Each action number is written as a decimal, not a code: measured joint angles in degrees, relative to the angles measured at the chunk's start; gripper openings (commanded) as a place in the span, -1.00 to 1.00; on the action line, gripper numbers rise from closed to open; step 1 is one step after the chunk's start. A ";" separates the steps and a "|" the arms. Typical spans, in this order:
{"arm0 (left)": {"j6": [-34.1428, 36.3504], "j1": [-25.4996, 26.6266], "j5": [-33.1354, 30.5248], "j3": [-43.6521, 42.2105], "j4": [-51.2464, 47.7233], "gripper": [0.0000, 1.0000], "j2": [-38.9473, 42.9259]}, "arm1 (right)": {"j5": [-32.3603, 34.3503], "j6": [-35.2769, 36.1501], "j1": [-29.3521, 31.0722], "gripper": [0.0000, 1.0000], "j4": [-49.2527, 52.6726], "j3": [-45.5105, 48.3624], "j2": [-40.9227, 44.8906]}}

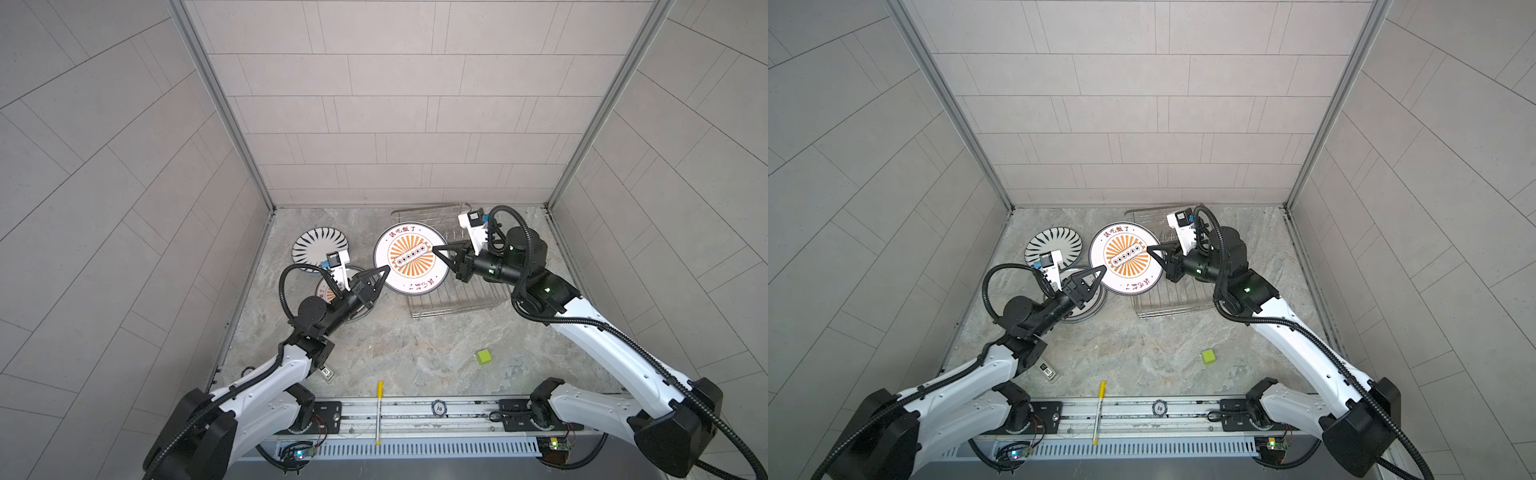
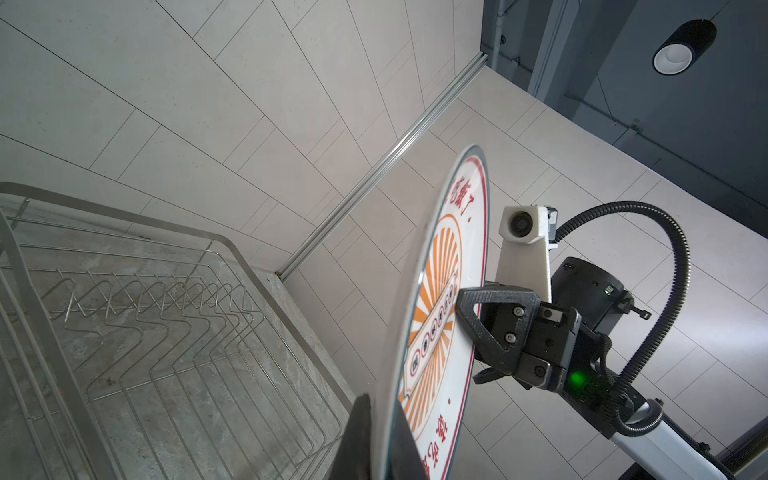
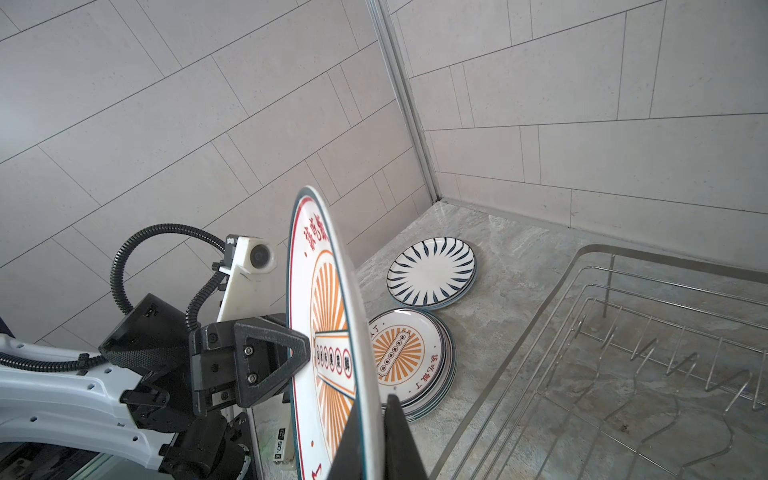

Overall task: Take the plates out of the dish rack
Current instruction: 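Lift the plate out and pass it to the left gripper, then lower the red-text plate onto the red-text stack with the left gripper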

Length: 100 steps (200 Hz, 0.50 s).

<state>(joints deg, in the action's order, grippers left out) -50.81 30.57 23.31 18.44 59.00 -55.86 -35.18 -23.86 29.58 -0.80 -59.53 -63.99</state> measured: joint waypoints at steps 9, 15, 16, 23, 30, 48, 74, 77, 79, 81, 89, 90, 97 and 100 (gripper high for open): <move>-0.24 0.00 -0.17 -0.22 -0.22 -1.00 0.39 | -0.15 -0.07 0.02 -0.80 -0.07 0.00 -0.17; -0.46 0.00 -0.22 -0.46 -0.22 -1.00 0.59 | -0.20 -0.13 0.04 -0.73 -0.04 -0.02 -0.31; -0.48 0.00 -0.24 -0.48 -0.22 -1.00 0.61 | -0.22 -0.13 0.04 -0.73 -0.04 -0.02 -0.33; -0.70 0.00 -0.28 -0.76 -0.15 -1.00 0.72 | -0.17 -0.11 0.07 -0.70 0.09 -0.02 -0.52; -0.70 0.04 -0.39 -0.98 -0.15 -1.00 0.92 | 0.13 -0.09 0.17 -0.62 0.50 -0.02 -0.79; -0.57 0.11 -0.70 -1.18 -1.14 -1.00 1.49 | 0.57 -0.37 0.39 -0.07 1.44 -0.02 -1.73; -0.57 0.22 -1.86 -1.20 -3.45 -1.00 3.72 | 2.43 0.35 0.81 0.51 2.97 0.00 -2.54; -0.61 0.22 -2.14 -1.22 -3.85 -1.00 4.02 | 3.15 0.55 0.85 0.54 3.30 0.00 -2.54; -0.52 0.22 -2.43 -1.22 -4.15 -1.00 4.31 | 3.32 0.61 0.87 0.56 3.34 0.00 -2.54; -0.48 0.22 -2.78 -1.22 -4.59 -1.00 4.63 | 3.85 0.33 0.98 0.57 3.63 0.00 -2.54; -0.42 0.28 -4.04 -1.22 -6.21 -1.00 5.73 | 6.25 0.57 1.42 0.67 4.59 -0.02 -2.51; -0.44 0.28 -4.17 -1.22 -6.32 -1.00 5.81 | 6.45 0.68 1.46 0.67 4.63 -0.04 -2.51; -0.37 0.33 -5.81 -1.22 -8.04 -1.00 6.88 | 9.33 1.05 2.14 0.79 5.53 -0.11 -2.49; -0.33 0.33 -6.58 -1.25 -8.74 -1.00 7.34 | 10.58 1.09 2.43 0.96 5.92 -0.11 -2.49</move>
<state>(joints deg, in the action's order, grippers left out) -51.13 30.89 16.73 17.19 50.26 -48.51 -24.60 -22.76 32.01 5.13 -59.64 -66.48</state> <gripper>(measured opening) 0.082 0.839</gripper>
